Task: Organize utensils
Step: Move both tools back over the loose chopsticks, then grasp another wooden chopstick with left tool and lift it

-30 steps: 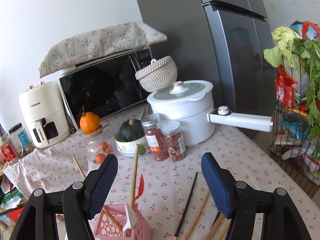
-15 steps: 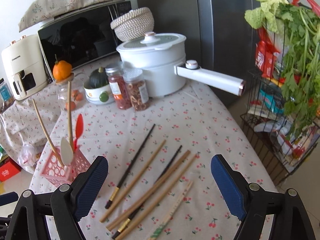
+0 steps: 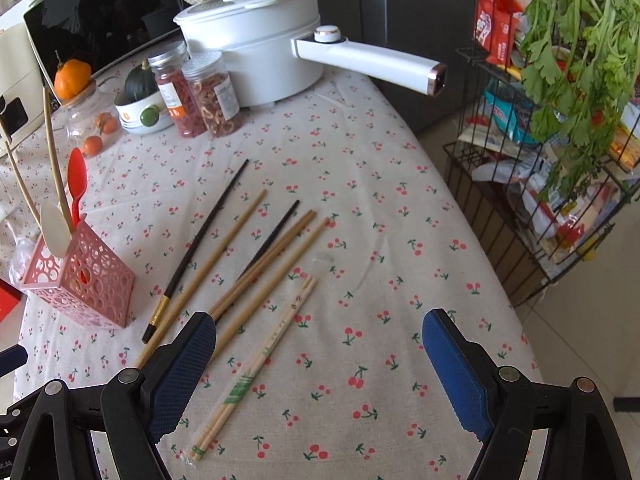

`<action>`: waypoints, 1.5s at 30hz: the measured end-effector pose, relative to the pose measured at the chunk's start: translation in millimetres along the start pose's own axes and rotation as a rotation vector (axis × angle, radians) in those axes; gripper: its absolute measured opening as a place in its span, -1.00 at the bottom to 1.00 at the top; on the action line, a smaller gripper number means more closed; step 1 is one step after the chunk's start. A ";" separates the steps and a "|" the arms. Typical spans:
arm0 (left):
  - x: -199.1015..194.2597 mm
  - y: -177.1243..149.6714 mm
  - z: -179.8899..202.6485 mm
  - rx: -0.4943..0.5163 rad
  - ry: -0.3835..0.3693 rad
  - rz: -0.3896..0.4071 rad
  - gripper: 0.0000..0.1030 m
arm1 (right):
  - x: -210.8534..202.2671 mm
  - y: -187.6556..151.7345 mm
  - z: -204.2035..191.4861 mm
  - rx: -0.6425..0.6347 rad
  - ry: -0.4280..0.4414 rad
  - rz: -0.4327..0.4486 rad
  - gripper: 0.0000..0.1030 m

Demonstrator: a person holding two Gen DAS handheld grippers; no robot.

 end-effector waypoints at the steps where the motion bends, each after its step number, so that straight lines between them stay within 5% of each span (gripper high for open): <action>1: 1.7 0.7 2.7 0.003 -0.007 -0.004 0.67 | 1.5 -0.9 1.2 -0.007 -0.001 -0.012 0.71; 9: 20.9 18.2 27.9 0.058 -0.012 0.007 0.61 | 20.0 -3.0 16.1 0.003 -0.029 -0.098 0.71; 11: 30.4 21.7 34.8 0.071 -0.012 0.007 0.35 | 24.1 -3.0 19.6 0.019 -0.022 -0.113 0.71; 13: 43.5 24.1 44.4 0.074 -0.026 -0.011 -0.11 | 27.7 -2.9 22.9 0.030 -0.018 -0.127 0.71; 19: 89.1 35.8 86.5 0.118 -0.054 -0.029 -0.55 | 33.9 1.2 37.6 0.070 -0.031 -0.143 0.71; 37: 215.7 96.9 102.7 0.148 0.132 -0.029 -0.65 | 53.4 7.0 89.8 0.258 -0.033 -0.184 0.71; 45: 228.6 101.1 89.1 0.088 0.099 -0.052 -0.72 | 59.0 7.6 94.0 0.282 -0.025 -0.195 0.71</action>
Point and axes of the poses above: each gripper's, at about its wrist camera, not at the fingertips, and x roughly the way its jaws point, z to its right, y to its top, the point moved 2 cm from there along x, roughly the way its jaws point, and after that the axes turned 15 degrees about z, right-handed, at the moved point
